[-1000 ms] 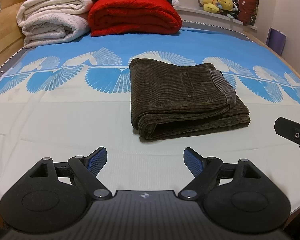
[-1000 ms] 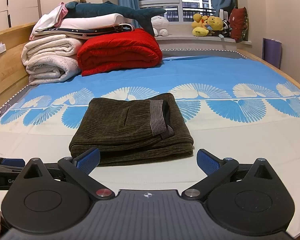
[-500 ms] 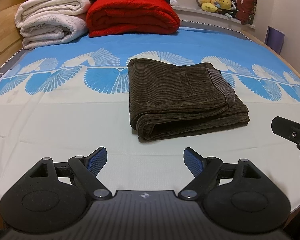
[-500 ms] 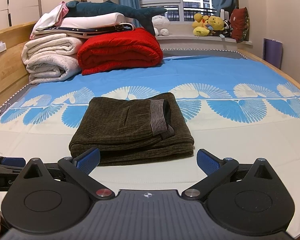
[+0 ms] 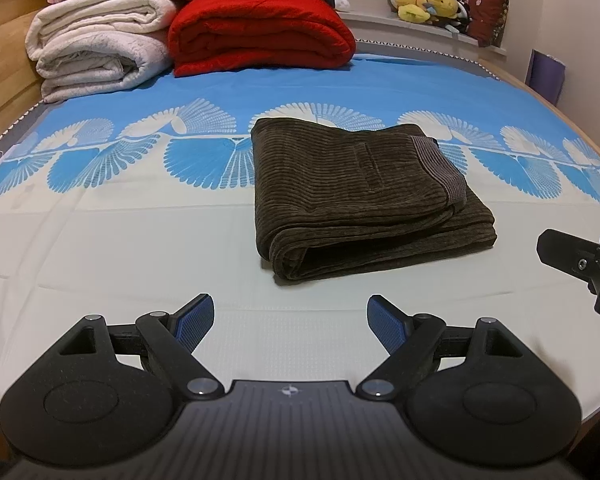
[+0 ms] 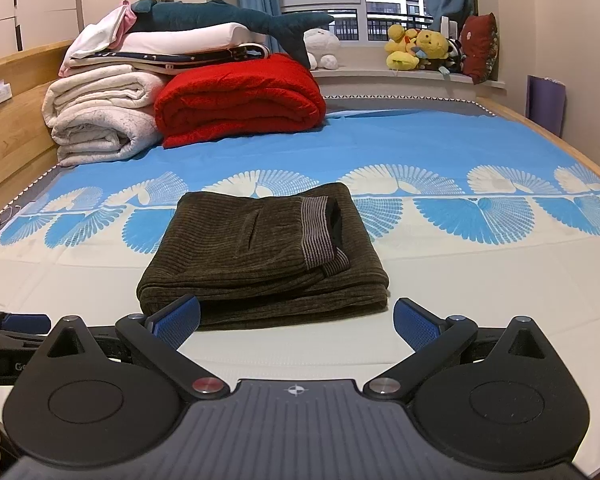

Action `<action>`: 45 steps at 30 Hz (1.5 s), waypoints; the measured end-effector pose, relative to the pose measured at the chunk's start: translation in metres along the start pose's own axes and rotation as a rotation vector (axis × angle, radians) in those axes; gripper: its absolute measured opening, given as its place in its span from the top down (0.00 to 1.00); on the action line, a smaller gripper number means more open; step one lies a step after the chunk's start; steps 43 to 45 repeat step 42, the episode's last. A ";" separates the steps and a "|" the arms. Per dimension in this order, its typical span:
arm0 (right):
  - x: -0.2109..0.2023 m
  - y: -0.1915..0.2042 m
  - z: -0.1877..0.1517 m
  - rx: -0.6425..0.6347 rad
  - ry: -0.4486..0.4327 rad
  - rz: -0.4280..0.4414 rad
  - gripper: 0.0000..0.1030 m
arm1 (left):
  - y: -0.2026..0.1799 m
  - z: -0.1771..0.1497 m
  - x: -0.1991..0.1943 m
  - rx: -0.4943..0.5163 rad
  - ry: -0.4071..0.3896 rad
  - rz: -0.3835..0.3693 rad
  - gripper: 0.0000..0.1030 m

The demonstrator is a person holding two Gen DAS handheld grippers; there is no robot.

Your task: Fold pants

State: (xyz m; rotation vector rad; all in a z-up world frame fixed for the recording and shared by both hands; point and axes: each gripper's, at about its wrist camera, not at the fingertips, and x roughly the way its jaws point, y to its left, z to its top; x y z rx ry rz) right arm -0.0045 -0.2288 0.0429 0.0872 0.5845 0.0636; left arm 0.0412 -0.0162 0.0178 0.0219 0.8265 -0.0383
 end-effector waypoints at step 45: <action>0.005 0.000 -0.001 -0.010 0.008 0.004 0.01 | -0.001 0.000 0.005 0.019 -0.005 -0.010 0.15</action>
